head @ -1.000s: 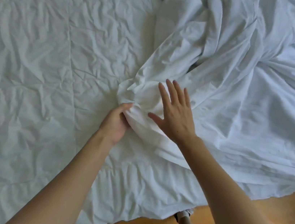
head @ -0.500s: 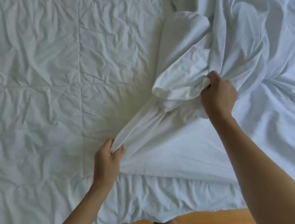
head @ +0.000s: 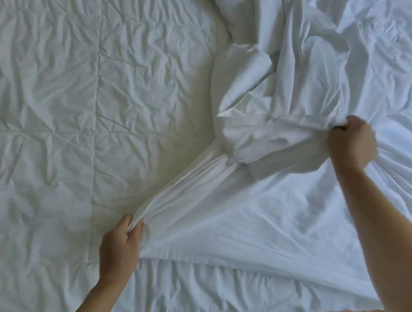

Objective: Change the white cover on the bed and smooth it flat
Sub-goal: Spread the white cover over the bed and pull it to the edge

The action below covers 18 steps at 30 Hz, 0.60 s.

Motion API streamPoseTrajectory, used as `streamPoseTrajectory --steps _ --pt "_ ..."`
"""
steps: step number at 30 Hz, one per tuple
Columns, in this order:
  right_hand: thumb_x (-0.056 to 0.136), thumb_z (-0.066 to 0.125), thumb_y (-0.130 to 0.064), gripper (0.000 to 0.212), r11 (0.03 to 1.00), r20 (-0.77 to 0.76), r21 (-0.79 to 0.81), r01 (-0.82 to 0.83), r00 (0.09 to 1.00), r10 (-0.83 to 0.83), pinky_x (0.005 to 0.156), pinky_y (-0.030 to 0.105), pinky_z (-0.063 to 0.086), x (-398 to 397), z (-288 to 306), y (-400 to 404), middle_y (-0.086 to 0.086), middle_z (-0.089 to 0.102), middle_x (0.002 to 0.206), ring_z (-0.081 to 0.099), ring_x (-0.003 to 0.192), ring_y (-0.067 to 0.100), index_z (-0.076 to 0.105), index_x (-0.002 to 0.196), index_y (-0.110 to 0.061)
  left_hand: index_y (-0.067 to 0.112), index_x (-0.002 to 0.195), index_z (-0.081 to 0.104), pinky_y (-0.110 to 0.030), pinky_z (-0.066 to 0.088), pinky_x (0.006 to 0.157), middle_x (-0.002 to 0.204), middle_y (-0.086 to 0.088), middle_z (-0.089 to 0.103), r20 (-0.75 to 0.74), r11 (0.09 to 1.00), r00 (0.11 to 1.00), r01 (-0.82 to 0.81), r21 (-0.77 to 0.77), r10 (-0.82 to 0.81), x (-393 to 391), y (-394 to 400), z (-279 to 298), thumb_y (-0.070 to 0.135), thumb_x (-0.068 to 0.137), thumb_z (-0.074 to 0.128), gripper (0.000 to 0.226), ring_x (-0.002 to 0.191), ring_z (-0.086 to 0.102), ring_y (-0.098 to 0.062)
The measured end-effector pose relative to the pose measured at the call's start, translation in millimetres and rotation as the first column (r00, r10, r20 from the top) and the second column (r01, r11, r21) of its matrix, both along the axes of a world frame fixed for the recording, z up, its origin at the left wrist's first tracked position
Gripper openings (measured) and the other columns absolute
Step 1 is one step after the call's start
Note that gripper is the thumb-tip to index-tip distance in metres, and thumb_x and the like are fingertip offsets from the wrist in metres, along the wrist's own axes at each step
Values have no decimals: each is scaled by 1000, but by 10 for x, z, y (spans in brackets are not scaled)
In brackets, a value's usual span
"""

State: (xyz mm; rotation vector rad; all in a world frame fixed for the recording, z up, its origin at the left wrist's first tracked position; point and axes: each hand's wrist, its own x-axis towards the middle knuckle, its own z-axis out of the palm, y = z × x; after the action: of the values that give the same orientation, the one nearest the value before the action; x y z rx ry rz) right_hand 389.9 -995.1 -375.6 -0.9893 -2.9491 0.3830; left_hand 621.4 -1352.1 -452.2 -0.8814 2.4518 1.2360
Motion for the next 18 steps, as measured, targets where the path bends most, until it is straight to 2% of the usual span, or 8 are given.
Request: streamPoseTrajectory --steps 2,4,6,9,11,14,16,18 --pt "83 42 -6 29 998 -6 -52 -33 999 33 73 38 37 180 -235 -24 22 64 104 58 99 40 59 106 -10 18 76 54 -38 42 66 77 -6 66 209 987 967 156 -35 -146 -131 -59 -89 36 97 48 28 81 63 -35" --pt "88 46 -16 35 986 -65 -147 -82 995 73 81 38 41 380 -464 -84 16 62 116 57 107 36 53 122 -14 15 113 55 -35 40 77 114 -5 63 346 962 903 274 -3 -256 -345 -73 -100 29 93 57 25 107 59 -32" --pt "89 52 -28 46 948 -202 -305 -92 979 30 93 36 41 603 -612 -150 8 58 127 54 117 27 46 132 -16 18 139 37 -34 41 84 132 -3 50 249 937 910 349 -24 -332 -611 16 -30 27 87 64 59 119 52 -27" --pt "87 53 -48 63 820 -321 -572 -7 922 -216 98 28 43 886 -715 -273 -4 51 135 52 117 13 35 143 -25 10 151 20 -43 44 100 148 -14 35 -52 842 861 479 -248 -506 -1117 368 114 27 81 73 90 133 39 -30" --pt "86 44 -56 71 775 -340 -631 23 890 -303 94 18 40 1048 -787 -341 -7 48 133 51 112 7 29 148 -24 4 150 20 -46 37 109 152 -21 30 -197 663 658 596 -454 -727 -1499 680 139 35 76 74 97 138 34 -35" --pt "95 32 -51 64 863 -259 -503 55 942 -211 106 25 31 1197 -1046 -262 -2 45 142 40 131 14 28 150 -18 8 151 19 -47 26 115 154 -24 25 -150 312 286 692 -651 -947 -2034 1176 116 48 72 75 105 142 29 -36" --pt "98 27 -44 58 924 -229 -379 -42 972 -50 113 28 24 1214 -1216 -120 4 43 146 36 136 20 36 146 -12 10 150 19 -50 29 114 153 -25 28 -52 156 169 698 -699 -984 -2314 1435 65 54 72 76 107 141 31 -37" --pt "99 24 -41 57 944 -247 -330 -23 967 -63 115 29 19 1100 -1319 69 8 48 143 38 134 25 45 140 -8 10 151 17 -49 30 112 153 -27 27 19 44 84 687 -726 -996 -2459 1667 39 54 71 77 109 140 31 -38"
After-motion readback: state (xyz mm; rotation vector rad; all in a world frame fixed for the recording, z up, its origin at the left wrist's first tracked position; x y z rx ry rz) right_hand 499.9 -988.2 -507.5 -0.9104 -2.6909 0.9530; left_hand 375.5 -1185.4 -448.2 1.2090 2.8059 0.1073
